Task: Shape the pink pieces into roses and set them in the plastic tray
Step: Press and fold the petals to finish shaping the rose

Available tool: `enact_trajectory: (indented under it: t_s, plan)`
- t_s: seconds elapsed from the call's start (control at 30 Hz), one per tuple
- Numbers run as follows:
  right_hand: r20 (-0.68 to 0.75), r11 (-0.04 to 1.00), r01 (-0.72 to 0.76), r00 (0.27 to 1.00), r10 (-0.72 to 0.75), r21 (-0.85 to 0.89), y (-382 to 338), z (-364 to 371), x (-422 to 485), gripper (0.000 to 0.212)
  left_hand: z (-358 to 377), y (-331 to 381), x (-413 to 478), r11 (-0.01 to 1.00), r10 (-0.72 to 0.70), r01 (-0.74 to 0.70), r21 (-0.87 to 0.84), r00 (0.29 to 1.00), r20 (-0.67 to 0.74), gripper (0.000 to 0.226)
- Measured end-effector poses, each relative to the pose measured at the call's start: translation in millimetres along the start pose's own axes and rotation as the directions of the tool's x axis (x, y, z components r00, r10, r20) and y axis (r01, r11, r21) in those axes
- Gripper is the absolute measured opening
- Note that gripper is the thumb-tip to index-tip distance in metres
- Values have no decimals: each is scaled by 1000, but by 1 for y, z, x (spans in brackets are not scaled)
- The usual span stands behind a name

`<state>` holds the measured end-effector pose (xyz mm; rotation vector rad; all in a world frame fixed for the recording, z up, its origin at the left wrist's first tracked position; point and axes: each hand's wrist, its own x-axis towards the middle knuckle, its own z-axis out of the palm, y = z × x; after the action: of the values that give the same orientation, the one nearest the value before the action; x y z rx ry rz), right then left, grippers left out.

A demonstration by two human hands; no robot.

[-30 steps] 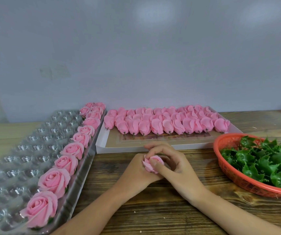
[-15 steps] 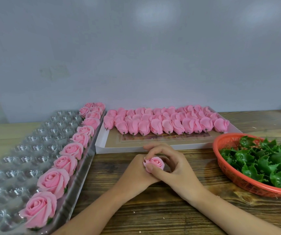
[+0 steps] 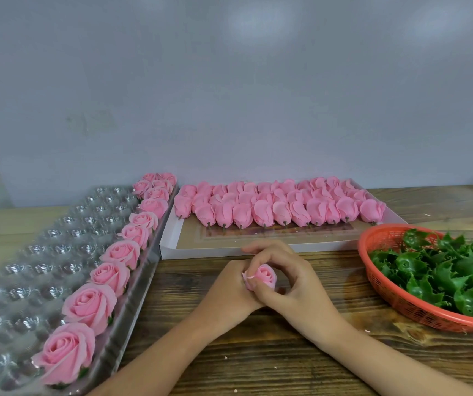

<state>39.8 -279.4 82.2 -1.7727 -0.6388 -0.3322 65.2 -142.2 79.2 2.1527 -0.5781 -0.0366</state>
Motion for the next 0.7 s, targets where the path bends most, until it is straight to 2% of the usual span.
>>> enact_trajectory:
  t_s: [0.1, 0.27, 0.43, 0.6, 0.7]
  plan:
    - [-6, 999, 31, 1000, -31, -18, -2, 1, 0, 4, 1, 0, 1, 1000, 17, -17, -6, 1000, -3, 13]
    - [-1, 1000, 3, 1000, -3, -10, 0, -1, 0, 11, -1, 1, -1, 996, 16, -16, -82, 1000, -9, 15]
    - [0, 1000, -4, 1000, 4, -21, -1, 0, 0, 20, 0, -2, 0, 1000, 21, -20, -17, 1000, 8, 25]
    - [3, 994, 44, 999, -44, -96, -2, 1, -1, 18, 2, -2, 1, 998, 32, -34, 57, 999, 22, 7]
    - [10, 992, 43, 999, -42, -119, -2, 1, -1, 20, 1, 0, 2, 998, 33, -33, 58, 999, 10, 9]
